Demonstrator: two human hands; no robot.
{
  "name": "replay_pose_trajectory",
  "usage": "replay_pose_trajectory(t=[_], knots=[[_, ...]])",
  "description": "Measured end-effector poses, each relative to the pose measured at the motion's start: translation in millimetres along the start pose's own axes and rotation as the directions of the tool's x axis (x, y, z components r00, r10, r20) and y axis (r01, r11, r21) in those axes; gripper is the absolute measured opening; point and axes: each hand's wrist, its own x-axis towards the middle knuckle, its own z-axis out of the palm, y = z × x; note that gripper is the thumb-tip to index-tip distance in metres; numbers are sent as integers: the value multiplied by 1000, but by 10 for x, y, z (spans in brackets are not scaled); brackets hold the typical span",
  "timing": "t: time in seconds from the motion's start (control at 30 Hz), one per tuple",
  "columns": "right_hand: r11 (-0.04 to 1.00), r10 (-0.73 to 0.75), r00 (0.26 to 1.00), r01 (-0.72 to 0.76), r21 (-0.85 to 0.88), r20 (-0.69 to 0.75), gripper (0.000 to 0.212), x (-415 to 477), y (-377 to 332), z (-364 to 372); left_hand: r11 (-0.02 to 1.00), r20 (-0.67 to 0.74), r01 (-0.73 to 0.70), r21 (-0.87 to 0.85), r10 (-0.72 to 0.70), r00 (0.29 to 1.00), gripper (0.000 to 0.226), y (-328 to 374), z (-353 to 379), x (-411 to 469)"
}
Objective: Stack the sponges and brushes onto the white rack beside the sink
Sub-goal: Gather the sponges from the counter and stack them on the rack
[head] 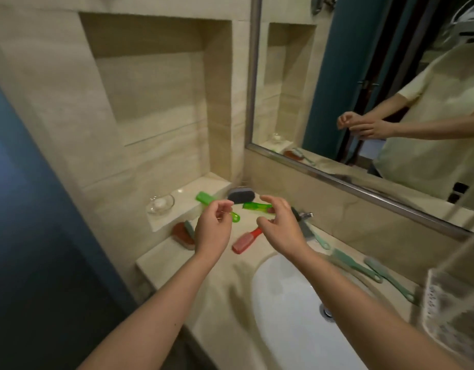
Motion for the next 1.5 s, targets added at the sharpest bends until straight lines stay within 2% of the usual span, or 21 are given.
replay_pose_trajectory(t=[0.2, 0.33, 0.6, 0.77, 1.07, 1.27, 1.4, 1.43, 1.5], knots=[[1000, 26, 992, -25, -11, 127, 55, 358, -26, 788, 992, -30, 122, 34, -121, 992, 33, -586, -539, 399], [997, 76, 976, -70, -34, 203, 57, 590, 6, 1277, 979, -34, 199, 49, -198, 980, 27, -942, -758, 616], [983, 172, 938, -146, -107, 300, 64, 842, 183, 1998, 942, 62, 311, 122, -320, 945, 22, -1543, -925, 858], [962, 254, 897, -195, -194, 361, 77, 930, 355, 2299, 898, 114, 401, 180, -424, 899, 22, -1854, -917, 933], [920, 375, 837, -283, -272, 398, 110, 1161, 537, 2632, 768, 186, 588, 255, -636, 749, 45, -2101, -860, 1103], [901, 371, 839, -223, -371, 397, 98, 1145, 618, 2801, 692, 203, 705, 156, -720, 663, 46, -2157, -789, 1176], [871, 387, 851, -211, -443, 355, 76, 1134, 630, 2795, 707, 215, 700, 101, -702, 679, 30, -2174, -770, 1180], [875, 394, 852, -234, -424, 344, 71, 1137, 631, 2773, 714, 207, 693, 98, -696, 688, 26, -2174, -754, 1182], [897, 407, 848, -299, -326, 341, 67, 1154, 641, 2712, 718, 169, 688, 106, -695, 699, 31, -2144, -703, 1195]])
